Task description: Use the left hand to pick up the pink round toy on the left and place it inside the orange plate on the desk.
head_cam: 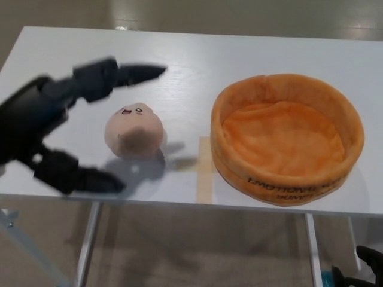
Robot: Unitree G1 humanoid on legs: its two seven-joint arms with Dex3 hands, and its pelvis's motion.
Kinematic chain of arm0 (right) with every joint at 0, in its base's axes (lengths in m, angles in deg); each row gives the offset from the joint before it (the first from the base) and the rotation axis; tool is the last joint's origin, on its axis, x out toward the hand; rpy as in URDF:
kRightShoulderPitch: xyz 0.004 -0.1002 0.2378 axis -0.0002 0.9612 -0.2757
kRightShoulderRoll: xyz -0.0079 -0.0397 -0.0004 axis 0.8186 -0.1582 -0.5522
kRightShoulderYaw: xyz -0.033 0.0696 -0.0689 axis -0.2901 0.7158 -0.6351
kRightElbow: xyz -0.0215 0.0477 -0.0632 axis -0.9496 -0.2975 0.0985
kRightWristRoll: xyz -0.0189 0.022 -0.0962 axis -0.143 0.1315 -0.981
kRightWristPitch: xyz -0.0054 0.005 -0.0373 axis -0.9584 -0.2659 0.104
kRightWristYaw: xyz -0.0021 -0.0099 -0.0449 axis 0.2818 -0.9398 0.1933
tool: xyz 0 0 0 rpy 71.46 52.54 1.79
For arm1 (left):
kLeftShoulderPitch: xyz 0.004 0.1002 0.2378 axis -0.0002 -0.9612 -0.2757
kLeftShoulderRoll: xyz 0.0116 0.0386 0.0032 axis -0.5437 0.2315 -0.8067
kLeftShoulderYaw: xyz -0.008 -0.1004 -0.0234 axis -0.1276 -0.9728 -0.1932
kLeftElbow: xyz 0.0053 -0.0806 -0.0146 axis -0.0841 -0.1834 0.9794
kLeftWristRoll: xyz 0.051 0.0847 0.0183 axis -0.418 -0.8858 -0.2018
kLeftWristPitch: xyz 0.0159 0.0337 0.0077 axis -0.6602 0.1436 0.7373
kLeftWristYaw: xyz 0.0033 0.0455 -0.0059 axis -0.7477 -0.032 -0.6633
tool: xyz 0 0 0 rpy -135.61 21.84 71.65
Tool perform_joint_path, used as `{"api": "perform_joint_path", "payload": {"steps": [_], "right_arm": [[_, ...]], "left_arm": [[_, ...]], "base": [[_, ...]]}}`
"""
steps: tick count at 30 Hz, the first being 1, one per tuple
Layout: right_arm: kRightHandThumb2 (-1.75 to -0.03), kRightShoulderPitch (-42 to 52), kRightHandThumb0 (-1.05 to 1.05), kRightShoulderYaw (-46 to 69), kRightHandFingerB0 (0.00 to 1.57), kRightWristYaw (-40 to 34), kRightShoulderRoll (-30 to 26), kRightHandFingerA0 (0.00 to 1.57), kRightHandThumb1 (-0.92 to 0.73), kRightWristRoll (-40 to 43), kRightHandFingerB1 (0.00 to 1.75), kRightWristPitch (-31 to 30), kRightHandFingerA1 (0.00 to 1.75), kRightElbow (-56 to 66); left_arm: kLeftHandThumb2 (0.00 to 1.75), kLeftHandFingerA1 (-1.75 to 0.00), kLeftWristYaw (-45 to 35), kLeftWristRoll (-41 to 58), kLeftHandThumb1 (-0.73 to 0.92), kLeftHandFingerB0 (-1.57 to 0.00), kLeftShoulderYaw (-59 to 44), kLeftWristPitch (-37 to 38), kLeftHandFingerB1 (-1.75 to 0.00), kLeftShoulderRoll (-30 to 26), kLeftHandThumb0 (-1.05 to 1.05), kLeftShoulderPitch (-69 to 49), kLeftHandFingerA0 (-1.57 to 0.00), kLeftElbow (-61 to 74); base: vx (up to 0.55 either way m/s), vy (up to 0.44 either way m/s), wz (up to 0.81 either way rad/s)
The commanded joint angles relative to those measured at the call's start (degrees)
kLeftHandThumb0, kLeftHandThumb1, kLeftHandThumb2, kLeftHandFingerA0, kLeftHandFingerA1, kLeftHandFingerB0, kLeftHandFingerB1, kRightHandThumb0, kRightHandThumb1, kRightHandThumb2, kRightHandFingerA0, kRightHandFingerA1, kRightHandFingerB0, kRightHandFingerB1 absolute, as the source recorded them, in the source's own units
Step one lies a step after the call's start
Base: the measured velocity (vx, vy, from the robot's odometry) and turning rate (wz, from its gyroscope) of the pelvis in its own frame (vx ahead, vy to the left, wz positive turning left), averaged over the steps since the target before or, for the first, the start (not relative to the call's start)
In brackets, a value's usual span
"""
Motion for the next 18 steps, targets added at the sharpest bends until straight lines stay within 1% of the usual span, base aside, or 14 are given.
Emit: {"api": "perform_joint_path", "payload": {"steps": [1, 2, 4, 5, 7, 8, 9, 10, 11, 12, 13, 14, 15, 18], "right_arm": [[-0.98, 0.43, -0.36, 0.34, 0.19, 0.28, -0.32, 0.42, -0.33, 0.44, 0.64, 0.1, 0.78, -0.64], [-0.99, 0.48, -0.4, 0.44, 0.19, 0.31, -0.28, 0.44, -0.32, 0.54, 0.65, 0.25, 0.81, -0.65], [-0.98, 0.55, -0.39, 0.2, 0.2, 0.01, -0.34, 0.42, -0.31, 0.25, 0.65, 0.3, 0.79, -0.66], [-0.97, 0.57, -0.36, -0.08, 0.2, -0.33, -0.43, 0.43, -0.31, -0.09, 0.65, 0.2, 0.79, -0.69], [-0.97, 0.52, -0.36, -0.05, 0.2, -0.32, -0.47, 0.43, -0.31, -0.06, 0.65, 0.07, 0.79, -0.73], [-0.97, 0.51, -0.36, 0.12, 0.2, 0.04, -0.45, 0.42, -0.31, 0.15, 0.65, 0.19, 0.79, -0.71], [-0.97, 0.51, -0.36, 0.19, 0.2, 0.19, -0.44, 0.42, -0.31, 0.24, 0.65, 0.23, 0.79, -0.7], [-0.85, 0.49, -0.38, 0.48, 0.13, 0.43, -0.38, 0.31, -0.39, 0.57, 0.82, 0.37, 1.04, -0.68], [-0.85, 0.48, -0.38, 0.69, 0.13, 0.62, -0.33, 0.31, -0.39, 0.81, 0.82, 0.48, 1.04, -0.66], [-0.98, 0.48, -0.37, 0.3, 0.19, 0.27, -0.39, 0.43, -0.32, 0.4, 0.65, 0.13, 0.79, -0.65], [-0.98, 0.48, -0.37, 0.13, 0.19, 0.12, -0.43, 0.43, -0.32, 0.21, 0.65, 0.0, 0.79, -0.65], [-0.98, 0.57, -0.37, -0.07, 0.19, 0.19, -0.45, 0.42, -0.32, 0.02, 0.65, 0.08, 0.79, -0.62], [-0.86, 0.63, -0.37, 0.02, 0.12, 0.32, -0.4, 0.32, -0.39, 0.13, 0.82, 0.33, 1.02, -0.59], [-0.87, 0.74, -0.36, 0.07, 0.12, 0.25, -0.3, 0.32, -0.38, 0.18, 0.83, 0.69, 1.04, -0.57]], "left_arm": [[0.62, -0.19, 7.41, -20.62, 0.4, -0.11, 5.27, 3.96, -0.33, 1.46, -0.3, 11.22, -0.04, -16.85], [0.53, -0.24, 9.41, -24.1, 0.42, -0.14, 7.36, 2.76, -0.28, 1.57, -0.24, 13.87, 0.0, -20.61], [0.53, -0.2, 10.85, -26.37, 0.41, -0.13, 8.89, 2.28, -0.28, 1.75, -0.26, 15.75, 0.0, -23.6], [0.65, -0.13, 12.11, -28.42, 0.35, -0.1, 10.52, 2.19, -0.33, 2.01, -0.32, 17.48, 0.0, -26.85], [0.65, -0.13, 13.2, -30.18, 0.35, -0.1, 12.1, 2.39, -0.33, 2.21, -0.32, 19.12, 0.0, -30.0], [0.54, -0.11, 13.38, -30.75, 0.41, -0.11, 12.8, 1.7, -0.28, 2.15, -0.31, 19.65, 0.0, -30.76], [0.54, -0.11, 13.58, -31.02, 0.41, -0.11, 13.22, 1.58, -0.28, 2.12, -0.31, 20.02, 0.0, -31.37], [0.54, -0.1, 14.12, -31.49, 0.4, -0.12, 13.75, 2.02, -0.28, 2.16, -0.32, 20.53, 0.0, -32.35], [0.54, -0.1, 14.46, -31.83, 0.4, -0.12, 14.07, 2.25, -0.28, 2.2, -0.32, 20.83, 0.0, -32.94], [0.65, -0.1, 15.21, -33.76, 0.3, -0.07, 16.23, 1.88, -0.31, 2.57, -0.4, 22.62, 0.0, -36.33], [0.65, -0.1, 15.41, -34.23, 0.3, -0.07, 16.84, 1.82, -0.31, 2.66, -0.4, 23.13, 0.0, -37.32], [0.66, -0.01, 16.09, -35.62, 0.34, -0.1, 18.53, 1.82, -0.23, 2.99, -0.45, 24.35, 0.0, -40.09], [0.69, -0.07, 16.65, -36.63, 0.34, -0.08, 19.67, 1.74, -0.25, 3.23, -0.44, 25.15, 0.0, -41.77], [0.7, -0.13, 18.39, -38.2, 0.32, -0.08, 22.1, 2.36, -0.29, 3.87, -0.41, 26.96, 0.0, -45.85]], "base": [[0.0, 0.0, 0.0], [0.0, 0.0, 0.0], [0.0, 0.0, 0.0], [0.0, 0.0, 0.0], [0.0, 0.0, 0.0], [0.0, 0.0, 0.0], [0.0, 0.0, 0.0], [0.0, 0.0, 0.0], [0.0, 0.0, 0.0], [0.0, 0.0, 0.0], [0.0, 0.0, 0.0], [0.0, 0.0, 0.0], [0.0, 0.0, 0.0], [0.0, 0.0, 0.0]]}}
